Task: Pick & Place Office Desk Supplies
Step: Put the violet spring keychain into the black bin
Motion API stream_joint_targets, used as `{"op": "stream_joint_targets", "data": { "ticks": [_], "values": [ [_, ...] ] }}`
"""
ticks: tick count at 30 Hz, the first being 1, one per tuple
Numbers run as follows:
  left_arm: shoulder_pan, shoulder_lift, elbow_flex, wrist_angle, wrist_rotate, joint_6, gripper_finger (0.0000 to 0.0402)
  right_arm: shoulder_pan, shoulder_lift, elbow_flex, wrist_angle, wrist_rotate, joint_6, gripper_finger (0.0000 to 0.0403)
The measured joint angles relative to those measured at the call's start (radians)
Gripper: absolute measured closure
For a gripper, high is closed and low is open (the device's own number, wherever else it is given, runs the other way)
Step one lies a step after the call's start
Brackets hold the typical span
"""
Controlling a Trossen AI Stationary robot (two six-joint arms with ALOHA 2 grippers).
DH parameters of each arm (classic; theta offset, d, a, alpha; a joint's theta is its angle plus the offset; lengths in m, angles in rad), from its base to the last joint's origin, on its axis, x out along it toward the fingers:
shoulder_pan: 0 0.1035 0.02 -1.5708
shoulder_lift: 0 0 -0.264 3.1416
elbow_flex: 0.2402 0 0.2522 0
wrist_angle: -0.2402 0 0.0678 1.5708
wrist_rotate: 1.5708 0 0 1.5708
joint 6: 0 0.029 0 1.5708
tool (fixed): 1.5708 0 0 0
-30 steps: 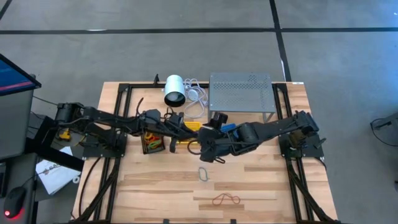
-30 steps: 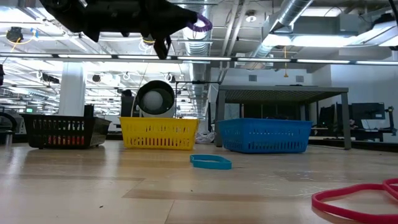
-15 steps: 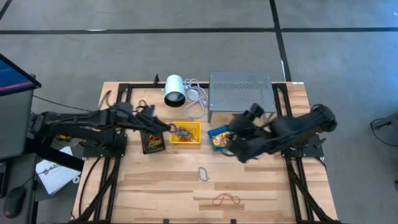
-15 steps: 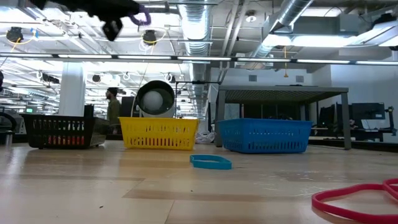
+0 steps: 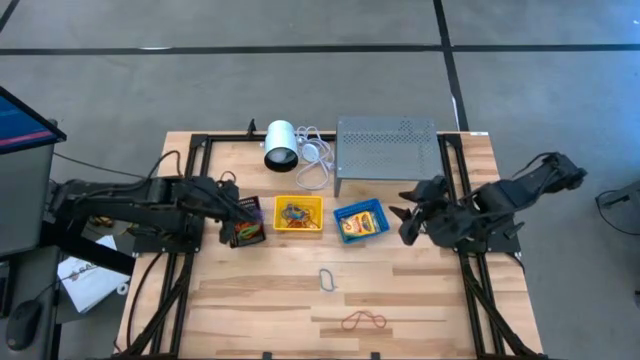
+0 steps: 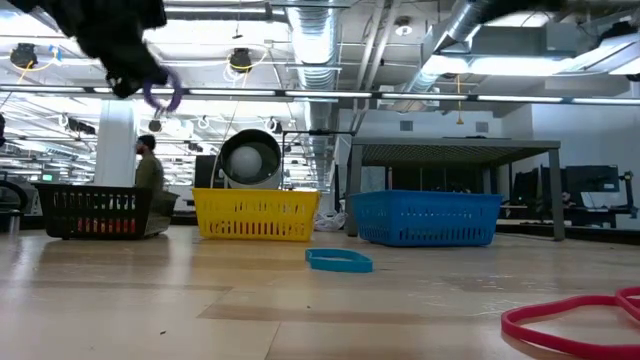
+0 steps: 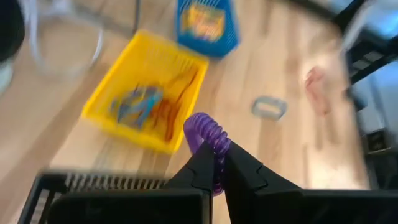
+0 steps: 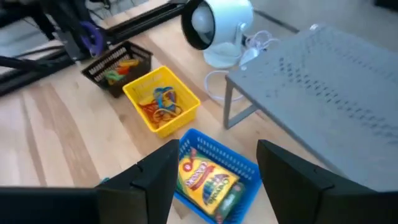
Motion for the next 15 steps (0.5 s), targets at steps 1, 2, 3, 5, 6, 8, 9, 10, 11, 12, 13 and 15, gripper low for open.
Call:
{"op": "stream_joint_targets", "data": {
  "ticks": [1, 2, 3, 5, 6, 8, 9, 10, 11, 12, 13, 15],
  "values": [
    [0.0, 0.011, 0.0, -0.027, -0.003, -0.015, 0.0396, -0.006, -0.029, -0.044, 0.049, -0.014, -0.018, 0.0193],
    [0.0, 0.022, 0.0, -0.058, -0.005, -0.033, 0.0396, -0.014, -0.055, -0.081, 0.089, -0.022, -0.036, 0.0194],
    [0.0, 0.032, 0.0, -0.085, -0.008, -0.041, 0.0396, -0.023, -0.075, -0.113, 0.135, -0.023, -0.055, 0.0194],
    [0.0, 0.057, 0.0, -0.121, -0.02, -0.062, 0.0396, -0.037, -0.106, -0.158, 0.195, -0.04, -0.085, 0.0196],
    [0.0, 0.072, 0.0, -0.145, -0.036, -0.067, 0.0396, -0.042, -0.115, -0.176, 0.222, -0.044, -0.101, 0.0197],
    [0.0, 0.106, 0.0, -0.201, -0.072, -0.07, 0.0396, -0.052, -0.121, -0.195, 0.26, -0.055, -0.134, 0.0198],
    [0.0, 0.125, 0.0, -0.227, -0.091, -0.074, 0.0396, -0.056, -0.12, -0.198, 0.263, -0.061, -0.142, 0.0199],
    [0.0, 0.146, 0.0, -0.247, -0.107, -0.086, 0.0396, -0.06, -0.117, -0.199, 0.266, -0.062, -0.145, 0.02],
    [0.0, 0.165, 0.0, -0.267, -0.115, -0.09, 0.0396, -0.062, -0.113, -0.2, 0.268, -0.064, -0.146, 0.0201],
    [0.0, 0.184, 0.0, -0.282, -0.122, -0.09, 0.0396, -0.066, -0.106, -0.201, 0.267, -0.065, -0.145, 0.0202],
    [0.0, 0.204, 0.0, -0.286, -0.124, -0.09, 0.0396, -0.066, -0.099, -0.201, 0.267, -0.065, -0.145, 0.0203],
    [0.0, 0.235, 0.0, -0.288, -0.126, -0.09, 0.0396, -0.066, -0.084, -0.201, 0.267, -0.067, -0.146, 0.0205]
  ]
}}
